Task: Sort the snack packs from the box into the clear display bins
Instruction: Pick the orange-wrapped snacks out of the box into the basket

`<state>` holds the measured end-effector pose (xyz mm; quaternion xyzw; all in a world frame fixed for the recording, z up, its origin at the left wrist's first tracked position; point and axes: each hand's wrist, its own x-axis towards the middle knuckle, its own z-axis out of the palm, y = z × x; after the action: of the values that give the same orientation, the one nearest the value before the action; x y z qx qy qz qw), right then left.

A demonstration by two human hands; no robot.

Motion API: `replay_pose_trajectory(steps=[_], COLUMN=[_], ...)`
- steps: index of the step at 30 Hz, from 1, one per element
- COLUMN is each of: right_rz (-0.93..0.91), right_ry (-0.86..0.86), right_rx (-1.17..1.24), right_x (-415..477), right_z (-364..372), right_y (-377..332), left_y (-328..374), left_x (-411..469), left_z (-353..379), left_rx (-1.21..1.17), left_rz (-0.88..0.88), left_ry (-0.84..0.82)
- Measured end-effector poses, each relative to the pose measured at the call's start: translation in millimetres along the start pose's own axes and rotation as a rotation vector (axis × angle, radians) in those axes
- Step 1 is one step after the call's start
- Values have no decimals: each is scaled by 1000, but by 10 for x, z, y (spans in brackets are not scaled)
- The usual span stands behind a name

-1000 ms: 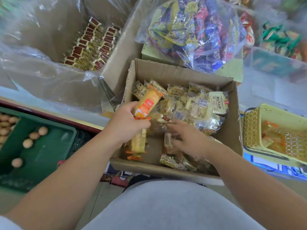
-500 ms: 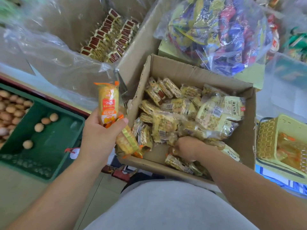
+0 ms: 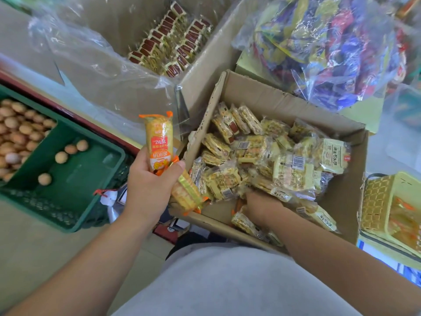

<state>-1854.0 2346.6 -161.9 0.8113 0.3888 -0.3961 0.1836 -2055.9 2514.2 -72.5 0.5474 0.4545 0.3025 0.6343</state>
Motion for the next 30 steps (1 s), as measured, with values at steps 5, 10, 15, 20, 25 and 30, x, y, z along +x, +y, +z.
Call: replay_pose_trajectory(steps=[5, 10, 15, 20, 25, 30], right_rz=[-63, -123, -39, -20, 0, -36], right_ry=[-25, -181, -229, -299, -352, -344], right_rx=[-37, 307, 344, 334, 437, 430], right_x=[-8, -17, 121, 178, 155, 100], right_z=[16, -18, -93, -114, -131, -200], right_y=[55, 97, -15, -142, -146, -73], left_y=[-27, -50, -102, -163, -175, -142], left_x=[41, 80, 88, 106, 97, 81], left_z=[7, 8, 39, 58, 45, 54], left_rx=[-19, -32, 31, 19, -5, 0], left_rz=[-16, -12, 65, 67, 76, 76], left_ry=[17, 3, -1, 46, 58, 43])
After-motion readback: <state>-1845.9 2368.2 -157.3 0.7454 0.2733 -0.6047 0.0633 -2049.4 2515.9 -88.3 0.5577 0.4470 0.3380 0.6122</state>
